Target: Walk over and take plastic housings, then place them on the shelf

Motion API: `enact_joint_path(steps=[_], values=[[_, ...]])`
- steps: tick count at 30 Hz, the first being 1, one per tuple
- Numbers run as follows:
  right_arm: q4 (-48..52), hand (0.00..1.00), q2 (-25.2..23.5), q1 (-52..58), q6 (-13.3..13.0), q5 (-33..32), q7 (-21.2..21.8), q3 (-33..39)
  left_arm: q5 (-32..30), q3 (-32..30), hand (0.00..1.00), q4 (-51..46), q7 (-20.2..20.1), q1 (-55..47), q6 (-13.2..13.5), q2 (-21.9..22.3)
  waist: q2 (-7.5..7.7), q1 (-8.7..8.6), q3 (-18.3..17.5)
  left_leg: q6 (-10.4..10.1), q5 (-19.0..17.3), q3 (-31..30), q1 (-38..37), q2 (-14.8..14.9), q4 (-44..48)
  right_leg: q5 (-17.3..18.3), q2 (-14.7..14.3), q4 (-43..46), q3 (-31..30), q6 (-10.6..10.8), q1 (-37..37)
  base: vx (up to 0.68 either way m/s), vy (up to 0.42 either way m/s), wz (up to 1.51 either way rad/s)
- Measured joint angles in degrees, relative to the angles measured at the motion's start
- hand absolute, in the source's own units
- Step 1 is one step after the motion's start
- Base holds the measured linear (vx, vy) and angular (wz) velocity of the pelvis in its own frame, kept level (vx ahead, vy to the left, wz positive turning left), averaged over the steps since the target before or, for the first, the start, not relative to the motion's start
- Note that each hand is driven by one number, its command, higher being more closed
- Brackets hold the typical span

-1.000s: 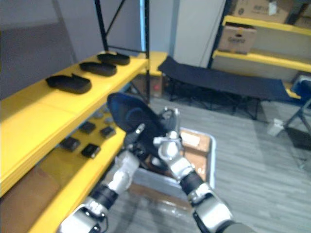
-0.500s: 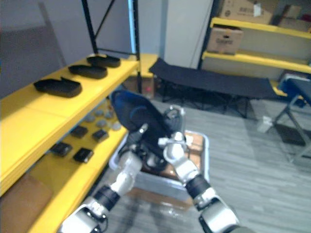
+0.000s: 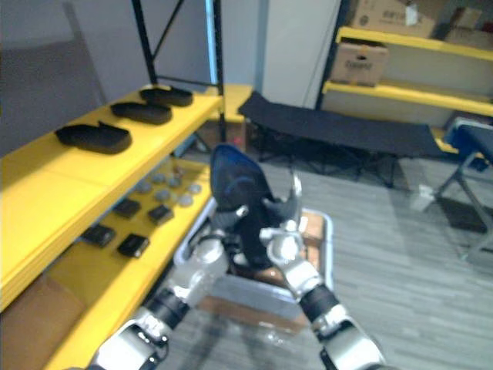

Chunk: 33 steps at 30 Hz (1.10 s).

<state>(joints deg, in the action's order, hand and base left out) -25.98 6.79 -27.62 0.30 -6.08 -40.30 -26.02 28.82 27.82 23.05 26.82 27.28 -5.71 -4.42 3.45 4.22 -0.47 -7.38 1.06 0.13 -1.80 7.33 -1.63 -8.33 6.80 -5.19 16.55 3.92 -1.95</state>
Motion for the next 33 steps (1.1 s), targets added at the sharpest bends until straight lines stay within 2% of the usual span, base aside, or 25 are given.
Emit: enact_joint_path(steps=[4,5,6,10,14,20,22,26,29,30,33], values=[[0.0,0.0,0.0,0.0,0.0,-0.1,2.2,0.1,-3.4,-0.3,1.0,-3.7,-0.2,-1.1,-0.4,-1.8,-0.29,0.14,0.2,0.0,0.0,-0.2,0.1,0.0,0.0,0.2,0.0,0.0,0.1,-0.3,0.0,0.0,0.0,0.0],[0.1,0.0,0.0,0.0,0.0,-0.2,2.8,0.1,-5.1,-0.5,1.0,-4.2,-0.2,-1.4,-0.4,-1.9,-0.36,0.14,0.2,0.0,0.0,-0.3,0.1,-0.1,0.0,0.3,0.0,0.0,0.1,-0.3,0.0,0.01,0.001,0.05],[0.5,0.0,-0.1,0.0,0.0,-0.6,3.8,0.1,-9.2,-1.7,1.0,-6.4,-0.2,-2.5,-0.4,-1.9,-0.58,0.12,0.4,0.0,0.0,-0.5,0.3,-0.1,0.0,0.3,-0.1,0.0,0.4,-0.4,0.0,0.0,0.002,0.06],[2.3,0.0,-0.2,0.2,-0.3,-3.2,6.2,0.1,-15.9,-4.3,1.0,-11.8,1.2,-4.5,-0.4,-1.9,-0.88,0.2,0.5,0.0,0.0,-1.0,0.9,-0.1,0.1,0.4,-0.2,0.0,0.6,-0.4,0.5,0.01,-0.005,0.05],[8.8,0.0,0.3,5.8,-0.5,-6.6,12.0,2.3,-23.1,-7.8,1.0,-20.1,2.4,-7.5,0.3,-2.0,-0.98,0.52,0.6,-0.1,-0.1,-1.0,0.9,-0.1,0.1,0.5,-0.3,0.0,0.6,0.0,0.5,0.01,-0.001,0.0],[18.4,0.0,0.8,9.5,-0.6,-8.0,19.1,4.3,-31.4,-12.6,1.0,-20.0,6.9,-9.0,0.4,-1.7,-1.13,-0.42,0.7,-0.4,-0.2,0.2,0.8,-0.1,0.1,0.5,-0.7,0.0,-0.5,0.0,1.3,0.0,0.0,-0.1],[21.2,0.0,1.0,9.9,-1.9,-9.1,20.7,6.5,-36.3,-13.2,1.0,-18.9,8.2,-9.9,-0.2,-1.8,-1.16,-0.73,0.7,-0.5,-0.2,0.7,0.8,-0.1,0.1,0.4,-0.7,0.0,-1.1,0.0,1.6,0.01,0.004,-0.16],[26.9,0.0,1.8,11.6,-4.3,-11.7,23.1,12.7,-41.2,-15.8,1.0,-15.6,10.2,-11.9,-2.6,-1.8,-1.32,-1.64,0.8,-0.7,-0.6,2.8,-0.2,0.0,0.1,0.2,-0.8,0.0,-2.8,0.2,1.9,0.02,0.011,-0.22],[32.0,0.0,3.8,14.0,-6.5,-14.1,24.6,18.5,-43.0,-18.9,1.0,-11.2,11.1,-13.1,-4.6,-1.8,-1.55,-2.5,0.8,-0.7,-1.0,3.9,-0.5,0.0,0.1,0.2,-0.8,0.0,-4.0,0.3,2.2,0.02,0.01,-0.21],[33.2,0.0,4.8,14.6,-7.0,-14.7,25.5,20.4,-43.6,-20.4,1.0,-10.2,11.5,-14.1,-4.8,-1.9,-1.57,-3.09,0.8,-0.7,-1.1,4.2,-0.6,0.1,0.1,0.2,-0.9,0.0,-4.1,0.3,2.2,0.02,0.0,-0.13],[34.8,0.0,6.0,15.8,-8.6,-15.8,26.7,23.3,-45.4,-22.6,1.0,-8.7,12.7,-15.6,-5.1,-1.9,-1.61,-3.43,0.8,-0.8,-1.4,5.4,-1.3,0.2,0.1,0.2,-1.0,0.0,-5.2,0.3,2.3,0.02,0.0,-0.18]])
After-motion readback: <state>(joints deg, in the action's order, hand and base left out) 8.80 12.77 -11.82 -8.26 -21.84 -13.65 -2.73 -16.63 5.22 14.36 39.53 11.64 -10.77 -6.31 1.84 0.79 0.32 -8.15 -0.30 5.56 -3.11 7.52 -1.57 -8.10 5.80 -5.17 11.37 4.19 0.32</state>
